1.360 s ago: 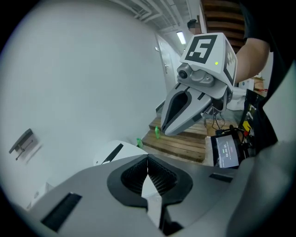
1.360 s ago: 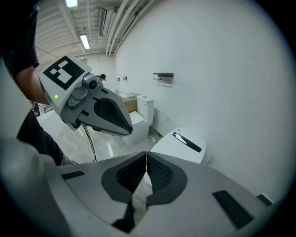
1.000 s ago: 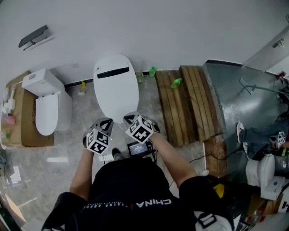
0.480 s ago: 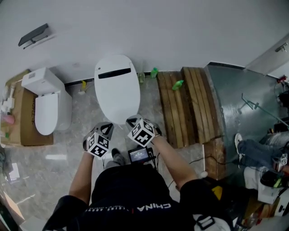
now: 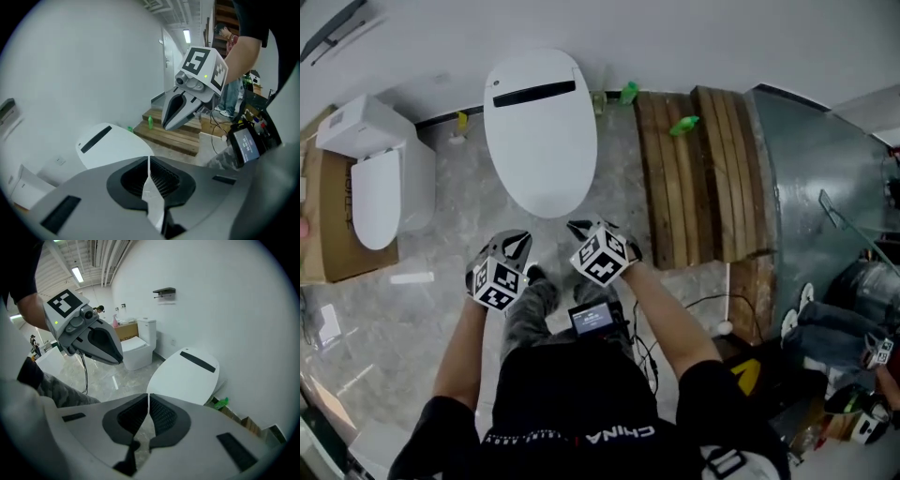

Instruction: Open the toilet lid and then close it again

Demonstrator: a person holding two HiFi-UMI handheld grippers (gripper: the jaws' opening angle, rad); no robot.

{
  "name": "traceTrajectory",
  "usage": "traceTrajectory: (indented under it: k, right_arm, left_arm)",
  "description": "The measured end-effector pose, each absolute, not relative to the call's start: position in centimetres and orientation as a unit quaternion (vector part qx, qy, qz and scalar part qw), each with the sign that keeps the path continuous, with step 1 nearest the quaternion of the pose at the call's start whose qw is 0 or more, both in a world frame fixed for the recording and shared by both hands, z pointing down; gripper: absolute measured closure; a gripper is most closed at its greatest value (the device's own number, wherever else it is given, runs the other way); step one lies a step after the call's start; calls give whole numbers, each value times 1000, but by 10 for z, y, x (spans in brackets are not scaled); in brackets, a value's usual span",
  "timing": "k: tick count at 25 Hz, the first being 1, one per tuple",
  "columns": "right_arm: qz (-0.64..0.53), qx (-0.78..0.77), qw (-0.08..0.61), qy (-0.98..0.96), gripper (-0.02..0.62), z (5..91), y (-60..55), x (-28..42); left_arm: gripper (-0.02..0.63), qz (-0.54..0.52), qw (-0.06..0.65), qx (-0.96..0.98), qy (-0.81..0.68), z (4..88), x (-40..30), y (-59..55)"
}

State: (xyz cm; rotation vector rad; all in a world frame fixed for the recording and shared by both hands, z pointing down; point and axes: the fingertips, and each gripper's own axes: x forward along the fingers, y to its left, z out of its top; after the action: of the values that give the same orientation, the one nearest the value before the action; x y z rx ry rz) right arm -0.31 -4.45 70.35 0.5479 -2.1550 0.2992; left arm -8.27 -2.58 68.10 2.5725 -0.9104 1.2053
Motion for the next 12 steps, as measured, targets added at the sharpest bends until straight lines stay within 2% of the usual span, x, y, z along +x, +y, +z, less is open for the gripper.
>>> traceTrajectory:
  k: [4, 7, 12]
  right_arm:
    - [123, 200, 439, -867, 575, 770, -41, -10]
    - [124, 194, 441, -868, 507, 820, -43, -14]
    - [91, 200, 445, -868, 405, 895, -54, -16]
  left_arm:
    - [585, 420, 63, 858, -288, 748, -80, -30]
    - [469, 440, 52, 854, -273, 803, -76, -35]
    - [392, 453, 20, 850, -268, 882, -64, -45]
